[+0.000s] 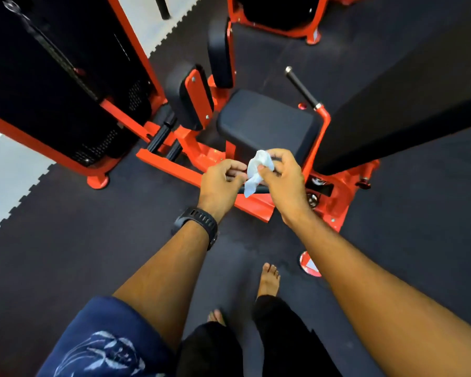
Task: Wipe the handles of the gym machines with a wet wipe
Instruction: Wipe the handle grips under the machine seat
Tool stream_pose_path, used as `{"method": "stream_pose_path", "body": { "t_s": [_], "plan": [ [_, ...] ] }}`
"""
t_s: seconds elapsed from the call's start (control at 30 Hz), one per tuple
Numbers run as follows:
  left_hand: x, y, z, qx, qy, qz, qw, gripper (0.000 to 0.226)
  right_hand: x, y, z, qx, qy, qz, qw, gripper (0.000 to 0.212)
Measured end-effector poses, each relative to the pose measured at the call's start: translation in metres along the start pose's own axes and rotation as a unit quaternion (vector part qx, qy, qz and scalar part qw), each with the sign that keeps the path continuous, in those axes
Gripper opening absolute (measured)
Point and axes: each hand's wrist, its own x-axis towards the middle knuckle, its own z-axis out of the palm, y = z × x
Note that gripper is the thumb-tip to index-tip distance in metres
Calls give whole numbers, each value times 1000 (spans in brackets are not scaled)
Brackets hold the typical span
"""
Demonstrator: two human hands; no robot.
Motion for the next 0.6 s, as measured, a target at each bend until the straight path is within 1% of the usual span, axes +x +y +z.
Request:
{"method": "stream_pose_path", "body": {
  "t_s": [0.07,0.2,0.27,0.33,0.4,0.47,0.53,0.57,0.6],
  "plan": [
    [20,-22,5,28,-8,-17,999,19,15,20,13,-22,12,3,1000,33],
    [64,-70,16,80,-12,-49,996,19,42,69,46,-59,37,5,998,16],
    [79,-92,19,104,-16,-53,993,21,49,89,63,-69,52,5,996,14],
    [93,-115,22,138,-43,-56,988,24,56,106,82,-105,55,-1,993,18],
    [103,-138,23,167,-82,-51,981,30,62,118,101,-160,23,-32,986,23],
    [107,-156,25,186,-121,-46,974,34,69,129,115,-221,-37,-72,972,18],
    [109,-177,27,191,-150,-35,969,38,73,143,126,-285,-106,-94,948,14],
    [108,-184,27,192,-160,-30,968,41,71,152,130,-315,-131,-85,936,19],
    [108,-193,28,191,-168,-21,967,43,68,162,134,-352,-135,-83,922,29]
  ]
}}
